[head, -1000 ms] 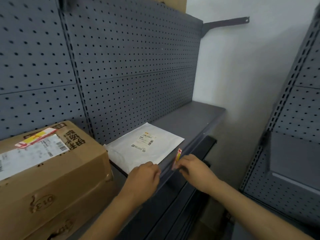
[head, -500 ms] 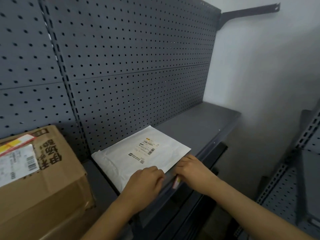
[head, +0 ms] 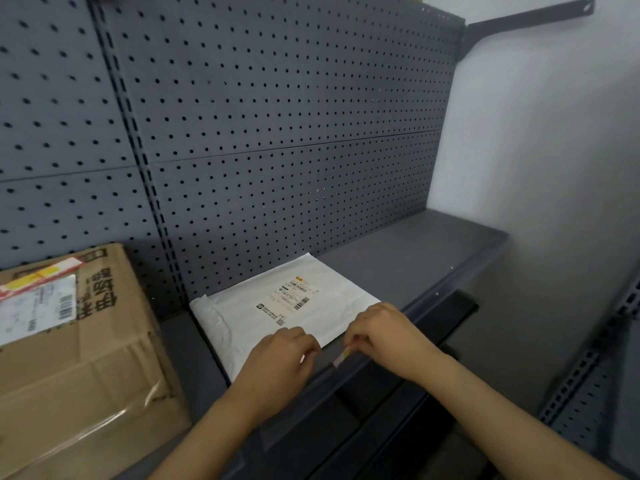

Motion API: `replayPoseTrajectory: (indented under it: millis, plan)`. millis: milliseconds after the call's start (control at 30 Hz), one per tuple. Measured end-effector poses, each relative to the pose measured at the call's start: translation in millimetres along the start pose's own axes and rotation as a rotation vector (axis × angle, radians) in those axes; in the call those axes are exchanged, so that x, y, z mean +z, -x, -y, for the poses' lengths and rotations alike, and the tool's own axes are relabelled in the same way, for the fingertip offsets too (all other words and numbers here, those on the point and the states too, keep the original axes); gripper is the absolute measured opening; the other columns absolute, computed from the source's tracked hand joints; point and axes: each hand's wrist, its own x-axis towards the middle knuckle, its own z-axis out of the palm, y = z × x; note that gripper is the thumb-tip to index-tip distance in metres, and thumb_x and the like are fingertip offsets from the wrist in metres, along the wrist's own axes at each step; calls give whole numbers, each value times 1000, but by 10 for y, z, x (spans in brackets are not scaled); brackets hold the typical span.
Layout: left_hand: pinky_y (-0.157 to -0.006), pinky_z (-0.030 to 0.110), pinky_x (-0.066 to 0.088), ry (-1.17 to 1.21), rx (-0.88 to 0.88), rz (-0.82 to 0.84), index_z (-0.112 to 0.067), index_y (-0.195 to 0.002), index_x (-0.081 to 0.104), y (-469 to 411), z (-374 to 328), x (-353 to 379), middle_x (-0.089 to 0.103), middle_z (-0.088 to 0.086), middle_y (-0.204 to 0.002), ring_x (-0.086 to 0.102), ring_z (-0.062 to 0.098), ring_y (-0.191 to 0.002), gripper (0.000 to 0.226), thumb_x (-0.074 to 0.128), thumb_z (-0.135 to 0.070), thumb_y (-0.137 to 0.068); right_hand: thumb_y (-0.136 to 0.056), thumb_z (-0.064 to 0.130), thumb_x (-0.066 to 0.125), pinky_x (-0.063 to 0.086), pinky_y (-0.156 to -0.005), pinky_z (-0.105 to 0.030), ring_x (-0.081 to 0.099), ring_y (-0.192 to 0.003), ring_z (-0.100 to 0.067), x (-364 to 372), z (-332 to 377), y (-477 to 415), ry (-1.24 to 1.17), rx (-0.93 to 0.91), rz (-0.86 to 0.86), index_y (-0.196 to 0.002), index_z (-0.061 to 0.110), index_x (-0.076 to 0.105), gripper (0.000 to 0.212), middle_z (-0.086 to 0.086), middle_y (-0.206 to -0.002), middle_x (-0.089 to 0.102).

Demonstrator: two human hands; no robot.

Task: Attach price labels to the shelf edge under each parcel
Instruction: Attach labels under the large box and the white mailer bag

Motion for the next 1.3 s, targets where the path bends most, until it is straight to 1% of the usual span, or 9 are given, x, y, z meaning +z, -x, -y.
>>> replayPoseTrajectory:
  millis: [100, 233, 467, 633, 733, 800, 1000, 1200, 1300]
  plan:
    - [-81, 31, 46, -1, -17, -25, -26, -101, 65, 60, -21, -42, 63, -8, -99, 54, 13, -93, 18, 48, -25, -93, -83, 19, 68, 50, -81, -28, 61, -79, -10, -107, 42, -8, -207, 83, -80, -86, 22, 73, 7, 5, -85, 72]
    - [-80, 32, 46, -21, -35, -88, -24, -100, 66, 193, -45, -162, 64, -5, -98, 55, 16, -92, 17, 51, -23, -92, -82, 18, 69, 50, -76, -23, 60, -78, -5, -142, 242, -33, -297, 109, -85, -88, 23, 72, 9, 6, -86, 70]
    - [-79, 33, 47, -62, -73, -158, -23, -100, 66, 759, 36, -515, 64, -3, -98, 57, 17, -92, 17, 50, -24, -92, -82, 19, 69, 54, -77, -27, 62, -79, -4, -129, 830, -115, -387, 87, -10, -89, 25, 71, 10, 8, -88, 71]
    - [-71, 33, 47, -127, -94, -125, -18, -92, 67, 1431, 153, -868, 65, 3, -91, 60, 22, -84, 21, 48, -22, -86, -81, 19, 70, 55, -75, -31, 63, -78, -3, -83, 1512, -121, -464, 40, 12, -87, 27, 71, 10, 9, -84, 71]
    - [-64, 28, 41, -178, -123, -143, -18, -82, 65, 1921, 198, -1060, 65, 4, -83, 61, 23, -77, 12, 53, -19, -82, -81, 17, 70, 55, -73, -32, 63, -78, -4, -14, 1965, -73, -496, -23, 45, -88, 27, 71, 12, 8, -83, 70]
    - [-62, 28, 38, -194, -149, -140, -18, -80, 64, 2232, 217, -1145, 65, 4, -82, 60, 23, -76, 9, 55, -17, -82, -82, 17, 69, 55, -74, -31, 63, -79, -3, 37, 2239, -35, -515, -57, 60, -90, 28, 70, 14, 9, -85, 70]
    - [-70, 35, 44, -171, -301, -138, -16, -93, 63, 2890, 206, -1327, 64, 6, -101, 57, 25, -88, 15, 49, -18, -89, -83, 21, 68, 55, -75, -29, 62, -82, 1, 135, 2832, 46, -506, -142, 103, -93, 33, 68, 15, 15, -88, 68]
    - [-74, 38, 49, -216, -448, -141, -18, -101, 62, 3251, 163, -1349, 63, 5, -102, 59, 26, -89, 20, 44, -23, -93, -83, 20, 68, 52, -72, -23, 61, -82, 3, 180, 3115, 89, -513, -208, 124, -91, 31, 69, 14, 19, -86, 67]
    - [-77, 36, 47, -236, -487, -114, -17, -105, 62, 3320, 147, -1274, 63, 6, -105, 59, 25, -90, 22, 43, -20, -93, -84, 17, 67, 53, -72, -23, 61, -82, 1, 197, 3145, 104, -525, -213, 150, -93, 28, 70, 14, 18, -86, 66]
